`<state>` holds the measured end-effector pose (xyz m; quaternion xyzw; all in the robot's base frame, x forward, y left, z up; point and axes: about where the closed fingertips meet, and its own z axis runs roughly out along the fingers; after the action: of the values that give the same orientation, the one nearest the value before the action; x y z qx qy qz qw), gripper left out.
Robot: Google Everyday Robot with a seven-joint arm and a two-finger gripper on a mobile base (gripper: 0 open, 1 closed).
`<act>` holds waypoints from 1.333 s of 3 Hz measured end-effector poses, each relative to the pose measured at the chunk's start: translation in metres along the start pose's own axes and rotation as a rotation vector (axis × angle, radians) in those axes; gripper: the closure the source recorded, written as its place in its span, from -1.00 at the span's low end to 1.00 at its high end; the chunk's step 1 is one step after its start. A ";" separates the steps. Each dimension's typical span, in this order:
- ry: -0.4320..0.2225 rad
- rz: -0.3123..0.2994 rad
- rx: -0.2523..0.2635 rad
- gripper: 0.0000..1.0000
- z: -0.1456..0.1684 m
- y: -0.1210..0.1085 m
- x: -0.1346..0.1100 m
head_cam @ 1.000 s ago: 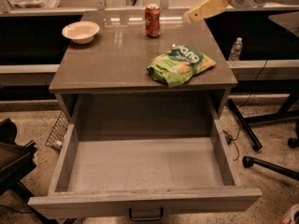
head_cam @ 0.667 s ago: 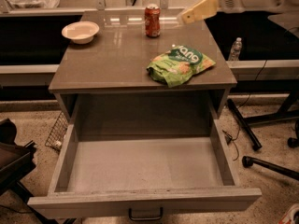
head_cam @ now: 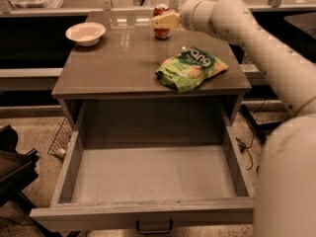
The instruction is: Place coke can into top drawer
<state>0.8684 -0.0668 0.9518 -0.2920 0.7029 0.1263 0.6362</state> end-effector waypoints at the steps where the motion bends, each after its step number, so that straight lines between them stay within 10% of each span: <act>1: -0.023 0.048 0.038 -1.00 0.037 -0.010 0.013; 3: -0.024 0.196 0.078 -1.00 0.082 -0.027 0.056; 4: -0.046 0.241 0.059 -0.56 0.106 -0.022 0.056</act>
Offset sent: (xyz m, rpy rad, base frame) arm 0.0920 0.0009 -0.0616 0.1468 0.0566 -0.1303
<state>0.9668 -0.0405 0.8849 -0.1836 0.7214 0.1878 0.6408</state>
